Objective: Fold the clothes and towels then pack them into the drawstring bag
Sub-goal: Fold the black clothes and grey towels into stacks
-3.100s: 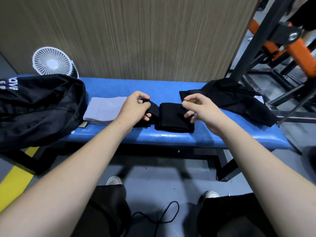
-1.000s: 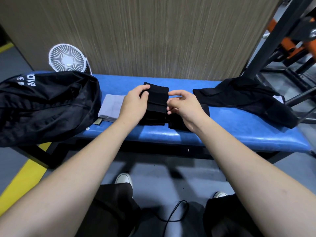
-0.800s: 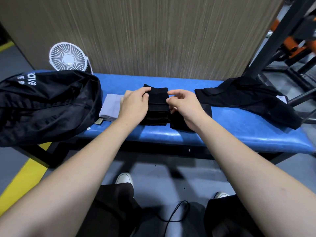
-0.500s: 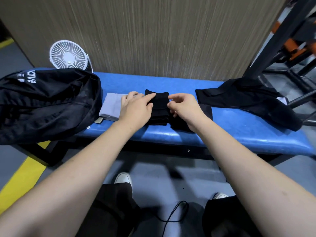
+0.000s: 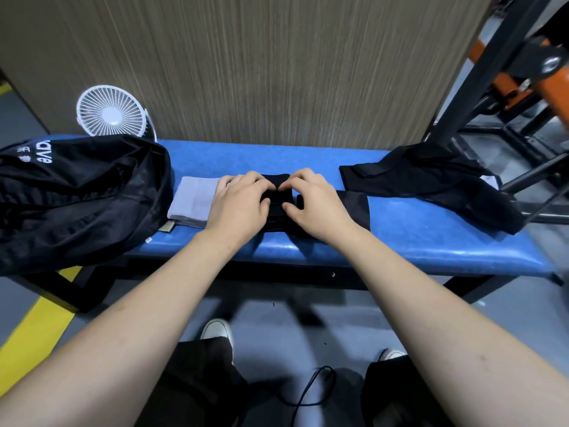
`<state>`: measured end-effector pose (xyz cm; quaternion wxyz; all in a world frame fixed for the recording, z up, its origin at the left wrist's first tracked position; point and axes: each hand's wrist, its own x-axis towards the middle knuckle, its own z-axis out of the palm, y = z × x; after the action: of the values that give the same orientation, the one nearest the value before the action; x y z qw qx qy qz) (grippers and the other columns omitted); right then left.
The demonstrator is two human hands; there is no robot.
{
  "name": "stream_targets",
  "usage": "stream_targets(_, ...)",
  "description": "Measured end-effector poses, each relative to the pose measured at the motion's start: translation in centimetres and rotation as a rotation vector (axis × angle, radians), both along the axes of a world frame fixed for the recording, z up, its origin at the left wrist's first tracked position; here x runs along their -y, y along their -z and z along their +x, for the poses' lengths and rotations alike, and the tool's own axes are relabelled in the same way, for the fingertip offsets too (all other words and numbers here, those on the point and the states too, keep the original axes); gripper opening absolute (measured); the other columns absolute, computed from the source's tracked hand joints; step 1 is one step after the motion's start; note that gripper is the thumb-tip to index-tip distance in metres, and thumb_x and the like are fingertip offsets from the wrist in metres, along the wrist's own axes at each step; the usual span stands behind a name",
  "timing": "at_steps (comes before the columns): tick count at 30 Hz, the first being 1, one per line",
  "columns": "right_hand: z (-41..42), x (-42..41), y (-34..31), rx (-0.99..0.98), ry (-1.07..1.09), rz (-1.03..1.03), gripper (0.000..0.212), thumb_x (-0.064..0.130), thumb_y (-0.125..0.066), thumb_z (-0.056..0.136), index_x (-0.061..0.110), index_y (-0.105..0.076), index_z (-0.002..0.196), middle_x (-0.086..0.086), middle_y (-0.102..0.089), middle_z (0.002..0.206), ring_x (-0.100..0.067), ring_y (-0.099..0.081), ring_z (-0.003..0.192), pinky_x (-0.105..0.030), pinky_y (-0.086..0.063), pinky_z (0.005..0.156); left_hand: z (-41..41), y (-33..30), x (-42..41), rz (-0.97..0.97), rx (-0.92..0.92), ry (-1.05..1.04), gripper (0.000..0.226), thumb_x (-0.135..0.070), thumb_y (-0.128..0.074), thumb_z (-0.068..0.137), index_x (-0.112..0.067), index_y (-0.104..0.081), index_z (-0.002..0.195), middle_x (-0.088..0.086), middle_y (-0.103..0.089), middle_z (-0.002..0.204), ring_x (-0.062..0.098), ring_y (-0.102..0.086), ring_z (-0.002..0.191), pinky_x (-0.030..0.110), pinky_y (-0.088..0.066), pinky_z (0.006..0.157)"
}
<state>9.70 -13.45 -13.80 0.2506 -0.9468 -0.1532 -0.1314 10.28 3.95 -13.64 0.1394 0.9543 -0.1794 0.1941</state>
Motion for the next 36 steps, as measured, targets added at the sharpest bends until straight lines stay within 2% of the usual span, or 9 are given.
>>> stream_targets(6,0.3,-0.1,0.3,-0.063,0.019,-0.124,0.034,0.034,-0.061,0.092,0.026,-0.06,0.125,0.005,-0.054,0.129,-0.023,-0.051,0.116,-0.041,-0.039,0.094,0.4,0.4,-0.4,0.023,-0.04,-0.005,0.026,-0.025,-0.059,0.094,-0.028,-0.065,0.12,-0.011,-0.062,0.121,0.012,-0.055,0.116,0.03,-0.023,0.104)
stream_targets(10,0.3,0.0,0.1,-0.071,0.015,-0.08,0.032,0.034,-0.062,0.091,0.027,-0.06,0.123,0.005,-0.055,0.127,-0.022,-0.05,0.116,-0.042,-0.038,0.096,0.5,0.3,-0.3,0.027,-0.053,-0.008,0.027,-0.022,-0.059,0.094,-0.028,-0.065,0.119,-0.008,-0.063,0.122,0.015,-0.056,0.117,0.034,-0.025,0.105)
stream_targets(17,-0.5,2.1,-0.6,0.006,0.004,0.013,0.024,0.031,-0.06,0.094,0.025,-0.063,0.117,0.006,-0.06,0.119,-0.02,-0.053,0.109,-0.04,-0.038,0.097,0.2,-0.3,0.4,-0.078,0.021,0.017,0.024,-0.016,-0.057,0.093,-0.026,-0.068,0.111,-0.01,-0.065,0.115,0.017,-0.06,0.108,0.028,-0.026,0.101)
stream_targets(22,-1.1,6.4,-1.2,0.008,0.096,0.048,0.021,0.028,-0.061,0.094,0.023,-0.065,0.115,0.009,-0.063,0.114,-0.015,-0.055,0.109,-0.038,-0.039,0.099,0.3,-1.2,3.9,-0.122,0.026,0.042,0.02,-0.016,-0.055,0.094,-0.026,-0.068,0.107,-0.01,-0.067,0.109,0.017,-0.06,0.105,0.032,-0.031,0.1)
stream_targets(27,-1.7,11.9,-1.4,-0.006,0.225,0.089,0.018,0.025,-0.061,0.092,0.023,-0.066,0.109,0.008,-0.064,0.104,-0.016,-0.057,0.103,-0.04,-0.044,0.095,0.8,-1.2,9.0,-0.138,-0.011,0.071,0.02,-0.018,-0.054,0.096,-0.027,-0.067,0.108,-0.012,-0.067,0.111,0.016,-0.059,0.104,0.029,-0.027,0.101)
stream_targets(36,0.8,18.3,-0.3,-0.098,0.462,0.209,0.022,0.027,-0.063,0.091,0.023,-0.065,0.112,0.004,-0.063,0.109,-0.018,-0.057,0.106,-0.043,-0.045,0.097,4.4,-0.8,17.4,-0.193,-0.092,0.09,0.019,-0.024,-0.054,0.095,-0.027,-0.065,0.111,-0.013,-0.065,0.11,0.014,-0.056,0.106,0.026,-0.024,0.102)
